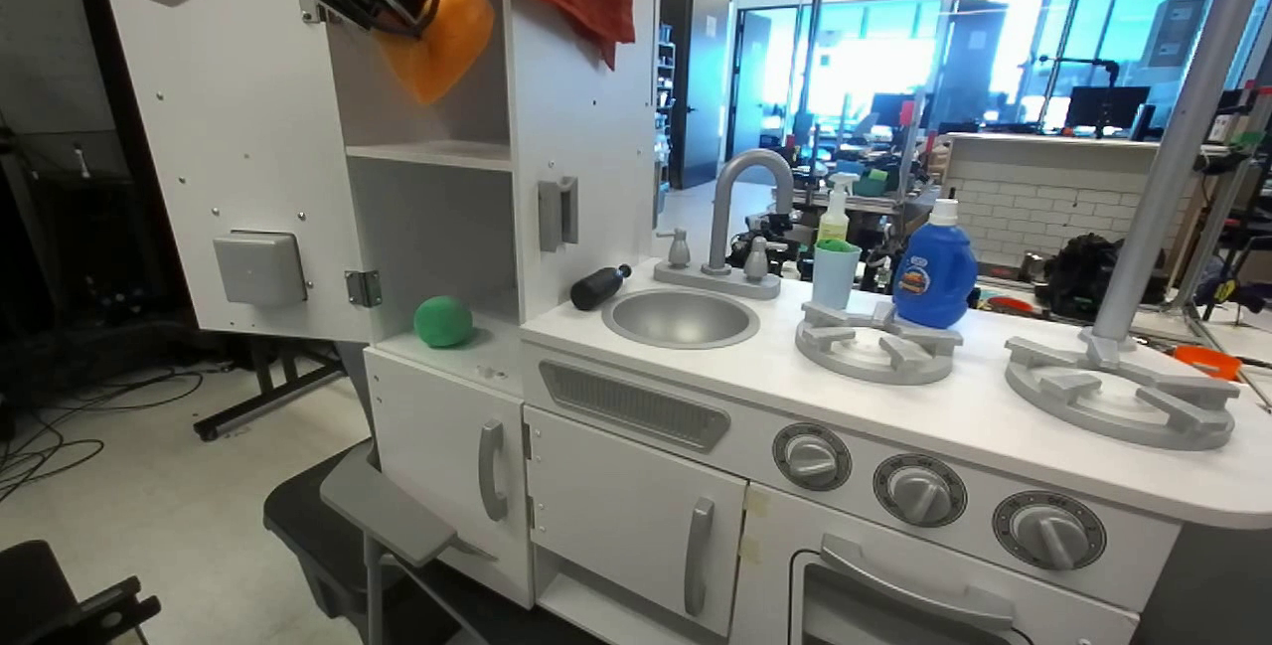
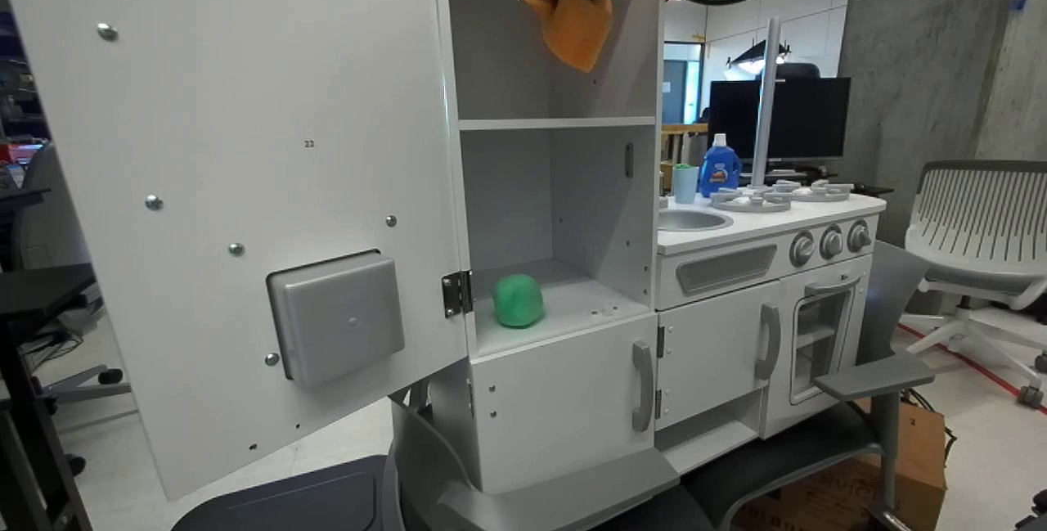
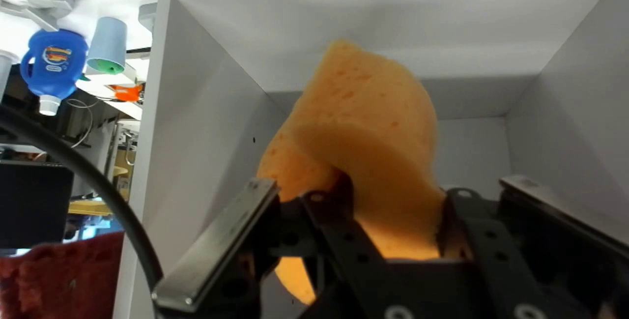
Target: Open the door of the top cabinet then put the green plushie in the bottom compartment and the orange sponge in the top compartment of the open cabinet
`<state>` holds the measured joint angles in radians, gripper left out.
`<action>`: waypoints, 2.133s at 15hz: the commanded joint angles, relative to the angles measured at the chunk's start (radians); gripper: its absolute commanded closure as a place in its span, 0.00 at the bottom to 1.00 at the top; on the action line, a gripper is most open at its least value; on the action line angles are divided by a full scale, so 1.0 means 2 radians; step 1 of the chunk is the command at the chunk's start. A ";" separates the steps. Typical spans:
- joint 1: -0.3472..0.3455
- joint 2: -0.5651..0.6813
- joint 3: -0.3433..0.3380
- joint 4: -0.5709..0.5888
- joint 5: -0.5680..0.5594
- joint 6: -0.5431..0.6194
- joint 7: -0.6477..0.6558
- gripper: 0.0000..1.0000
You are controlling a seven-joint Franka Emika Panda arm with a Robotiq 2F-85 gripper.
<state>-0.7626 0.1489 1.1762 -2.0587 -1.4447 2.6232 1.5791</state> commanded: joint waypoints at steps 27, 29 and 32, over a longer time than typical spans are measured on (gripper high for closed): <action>0.332 0.057 -0.334 0.080 -0.083 0.060 0.130 0.00; 0.325 0.032 -0.332 0.056 -0.088 0.074 0.141 0.00; 0.317 -0.009 -0.329 0.009 -0.050 0.101 0.106 0.00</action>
<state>-0.1013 0.2374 0.5092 -1.9305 -1.5962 2.7619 1.8206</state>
